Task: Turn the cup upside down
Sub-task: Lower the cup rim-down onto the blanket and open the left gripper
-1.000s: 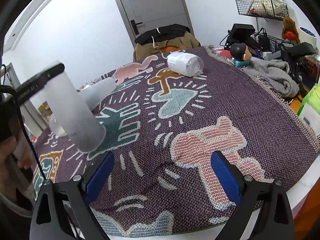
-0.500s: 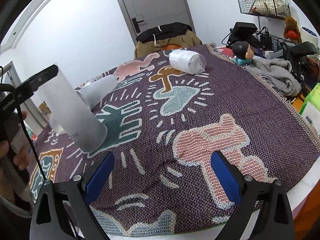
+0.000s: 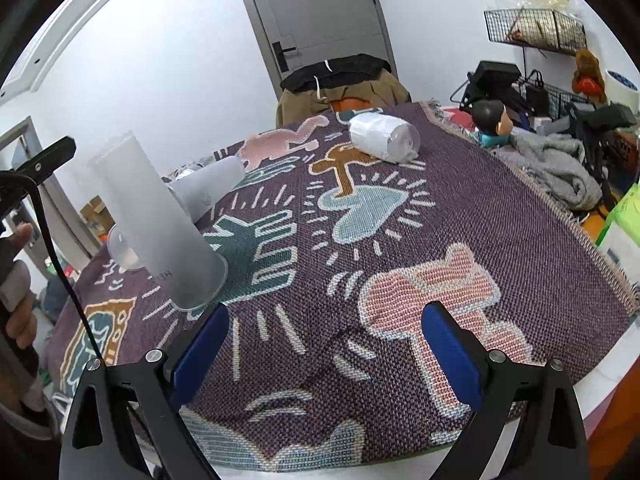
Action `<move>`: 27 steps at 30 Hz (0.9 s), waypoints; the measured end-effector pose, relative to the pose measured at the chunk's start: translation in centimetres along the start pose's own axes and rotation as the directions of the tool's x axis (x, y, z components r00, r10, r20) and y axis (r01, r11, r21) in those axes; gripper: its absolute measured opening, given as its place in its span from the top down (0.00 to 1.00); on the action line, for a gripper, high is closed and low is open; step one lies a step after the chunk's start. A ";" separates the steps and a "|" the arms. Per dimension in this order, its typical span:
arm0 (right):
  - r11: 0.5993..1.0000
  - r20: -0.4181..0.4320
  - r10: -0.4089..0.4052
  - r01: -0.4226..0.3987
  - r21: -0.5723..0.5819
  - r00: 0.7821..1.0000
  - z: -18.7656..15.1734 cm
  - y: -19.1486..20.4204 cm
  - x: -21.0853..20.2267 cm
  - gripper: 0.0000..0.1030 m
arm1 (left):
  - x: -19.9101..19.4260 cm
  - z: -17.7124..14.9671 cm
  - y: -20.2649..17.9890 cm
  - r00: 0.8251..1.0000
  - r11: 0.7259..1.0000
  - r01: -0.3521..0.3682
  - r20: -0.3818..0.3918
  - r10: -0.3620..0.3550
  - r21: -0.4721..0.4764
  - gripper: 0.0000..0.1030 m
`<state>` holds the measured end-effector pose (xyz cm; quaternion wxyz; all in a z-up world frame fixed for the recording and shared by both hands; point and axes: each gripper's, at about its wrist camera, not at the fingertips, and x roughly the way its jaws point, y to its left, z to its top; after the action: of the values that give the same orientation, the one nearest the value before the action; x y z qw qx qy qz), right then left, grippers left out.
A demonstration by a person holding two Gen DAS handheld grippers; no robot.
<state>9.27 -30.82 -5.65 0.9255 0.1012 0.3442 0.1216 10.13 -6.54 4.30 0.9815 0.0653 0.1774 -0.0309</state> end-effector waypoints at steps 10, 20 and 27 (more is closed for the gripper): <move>0.999 0.070 0.012 -0.008 -0.053 0.997 1.1 1.8 -2.0 0.05 | -2.1 -1.7 1.7 1.000 0.999 -0.004 0.010 0.004 -0.044 0.00; 0.997 0.162 -0.005 0.018 -0.080 0.987 2.1 2.8 -4.1 0.00 | -4.2 -3.7 3.2 1.000 0.994 0.004 0.015 -0.002 -0.108 0.00; 0.994 0.177 0.004 0.015 -0.107 0.984 2.3 3.6 -4.5 0.00 | -5.8 -5.2 4.2 0.999 0.991 -0.010 0.028 0.014 -0.130 0.00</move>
<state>6.89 -28.99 -0.22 0.9568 0.0606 0.2539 0.1281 3.22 -1.44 2.01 0.9863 0.0019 0.1642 -0.0143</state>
